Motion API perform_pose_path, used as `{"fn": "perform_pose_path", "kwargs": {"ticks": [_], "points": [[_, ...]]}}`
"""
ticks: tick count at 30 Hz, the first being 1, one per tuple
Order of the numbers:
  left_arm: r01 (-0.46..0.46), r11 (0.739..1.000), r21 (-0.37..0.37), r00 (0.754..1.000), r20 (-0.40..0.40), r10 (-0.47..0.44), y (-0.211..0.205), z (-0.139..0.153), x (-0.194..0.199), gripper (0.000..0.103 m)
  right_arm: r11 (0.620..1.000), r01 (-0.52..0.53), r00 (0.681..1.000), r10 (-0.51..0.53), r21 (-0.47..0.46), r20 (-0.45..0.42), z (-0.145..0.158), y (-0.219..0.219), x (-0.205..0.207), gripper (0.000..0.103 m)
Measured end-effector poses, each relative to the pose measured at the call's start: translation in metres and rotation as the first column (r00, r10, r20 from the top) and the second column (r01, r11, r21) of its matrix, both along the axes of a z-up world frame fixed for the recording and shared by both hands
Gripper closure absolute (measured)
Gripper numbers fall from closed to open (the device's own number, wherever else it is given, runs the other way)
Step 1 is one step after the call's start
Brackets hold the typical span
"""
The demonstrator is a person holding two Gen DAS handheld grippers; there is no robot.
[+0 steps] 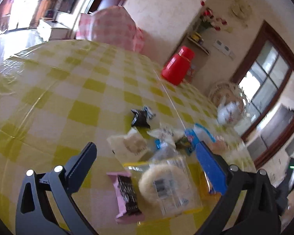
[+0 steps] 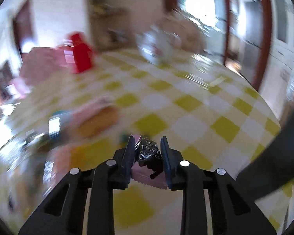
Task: Organize snacks
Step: 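Grasp the pink chocolate bar with the right tool while the left tool grasps the bagged round bun, then carry the bagged bun and chocolate bar over the box with both tools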
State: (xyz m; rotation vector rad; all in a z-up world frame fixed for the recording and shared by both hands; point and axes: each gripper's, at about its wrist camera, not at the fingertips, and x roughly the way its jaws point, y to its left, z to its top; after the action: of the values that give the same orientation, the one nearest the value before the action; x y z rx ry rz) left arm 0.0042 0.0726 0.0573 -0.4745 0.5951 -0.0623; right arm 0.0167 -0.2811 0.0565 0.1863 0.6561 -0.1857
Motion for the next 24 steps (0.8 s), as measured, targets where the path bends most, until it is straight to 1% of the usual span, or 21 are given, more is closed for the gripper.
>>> {"fn": "perform_pose_path", "kwargs": {"ticks": [2, 3, 4, 5, 7, 8, 9, 10, 11, 12, 13, 14, 15, 16, 17, 18, 19, 20, 22, 24], "points": [[0.008, 1.000, 0.022, 1.000, -0.003, -0.008, -0.006, -0.001, -0.006, 0.002, 0.996, -0.086, 0.996, 0.086, 0.022, 0.021, -0.002, 0.016, -0.022, 0.076], [0.009, 0.999, 0.046, 1.000, -0.010, -0.008, -0.013, -0.002, -0.008, 0.002, 0.990, -0.130, 0.991, 0.129, 0.046, 0.030, -0.005, 0.022, -0.031, 0.077], [0.019, 0.997, 0.073, 1.000, -0.022, -0.018, -0.020, -0.004, -0.007, 0.002, 0.982, -0.176, 0.984, 0.174, 0.068, 0.035, -0.008, 0.028, -0.042, 0.077], [0.031, 0.995, 0.100, 0.999, -0.030, -0.028, -0.026, -0.005, -0.007, 0.002, 0.977, -0.201, 0.979, 0.199, 0.071, 0.034, -0.011, 0.032, -0.049, 0.077], [0.064, 0.981, 0.185, 0.998, -0.038, -0.058, -0.045, -0.006, -0.006, 0.002, 0.968, -0.237, 0.971, 0.234, 0.078, 0.042, -0.014, 0.037, -0.066, 0.077], [0.089, 0.961, 0.263, 0.996, -0.052, -0.078, -0.059, -0.007, -0.002, 0.002, 0.964, -0.250, 0.968, 0.248, 0.085, 0.041, -0.017, 0.036, -0.071, 0.077], [0.094, 0.938, 0.334, 0.994, -0.075, -0.073, -0.068, -0.010, 0.003, 0.002, 0.963, -0.255, 0.967, 0.253, 0.084, 0.036, -0.019, 0.035, -0.076, 0.076], [0.091, 0.903, 0.419, 0.992, -0.116, -0.046, -0.077, -0.016, 0.011, 0.002, 0.964, -0.253, 0.968, 0.251, 0.080, 0.026, -0.023, 0.034, -0.080, 0.076], [0.129, 0.883, 0.451, 0.984, -0.168, -0.059, -0.085, -0.025, 0.020, 0.002, 0.962, -0.252, 0.968, 0.251, 0.106, 0.017, -0.027, 0.029, -0.083, 0.076], [0.174, 0.889, 0.425, 0.974, -0.205, -0.092, -0.087, -0.031, 0.025, 0.002, 0.962, -0.247, 0.969, 0.247, 0.121, 0.015, -0.029, 0.027, -0.084, 0.076], [0.218, 0.891, 0.399, 0.958, -0.261, -0.118, -0.089, -0.039, 0.032, 0.001, 0.964, -0.238, 0.971, 0.238, 0.121, 0.009, -0.030, 0.026, -0.084, 0.076], [0.218, 0.878, 0.426, 0.958, -0.263, -0.110, -0.092, -0.039, 0.033, 0.001, 0.965, -0.235, 0.972, 0.236, 0.116, 0.008, -0.031, 0.024, -0.086, 0.076], [0.216, 0.875, 0.433, 0.958, -0.269, -0.103, -0.092, -0.040, 0.035, 0.001, 0.966, -0.233, 0.972, 0.234, 0.112, 0.006, -0.031, 0.023, -0.086, 0.076], [0.215, 0.880, 0.424, 0.957, -0.271, -0.103, -0.090, -0.041, 0.035, 0.002, 0.967, -0.231, 0.973, 0.232, 0.109, 0.004, -0.030, 0.022, -0.087, 0.076], [0.218, 0.883, 0.415, 0.958, -0.265, -0.112, -0.089, -0.040, 0.034, 0.007, 0.967, -0.231, 0.973, 0.232, 0.104, 0.003, -0.031, 0.023, -0.087, 0.076], [0.239, 0.887, 0.395, 0.957, -0.251, -0.146, -0.088, -0.040, 0.030, 0.028, 0.969, -0.230, 0.973, 0.231, 0.091, 0.001, -0.030, 0.025, -0.086, 0.076], [0.245, 0.887, 0.390, 0.956, -0.247, -0.156, -0.088, -0.039, 0.027, 0.034, 0.970, -0.229, 0.973, 0.230, 0.077, -0.002, -0.028, 0.026, -0.085, 0.076], [0.254, 0.890, 0.379, 0.955, -0.243, -0.169, -0.087, -0.040, 0.025, 0.036, 0.972, -0.227, 0.974, 0.227, 0.059, -0.005, -0.027, 0.029, -0.085, 0.076], [0.258, 0.900, 0.352, 0.959, -0.208, -0.194, -0.084, -0.036, 0.019, 0.043, 0.974, -0.225, 0.974, 0.226, 0.031, -0.006, -0.024, 0.032, -0.085, 0.076], [0.234, 0.901, 0.365, 0.970, -0.150, -0.191, -0.085, -0.029, 0.007, 0.044, 0.976, -0.216, 0.976, 0.216, 0.014, -0.002, -0.021, 0.033, -0.085, 0.076]]}}
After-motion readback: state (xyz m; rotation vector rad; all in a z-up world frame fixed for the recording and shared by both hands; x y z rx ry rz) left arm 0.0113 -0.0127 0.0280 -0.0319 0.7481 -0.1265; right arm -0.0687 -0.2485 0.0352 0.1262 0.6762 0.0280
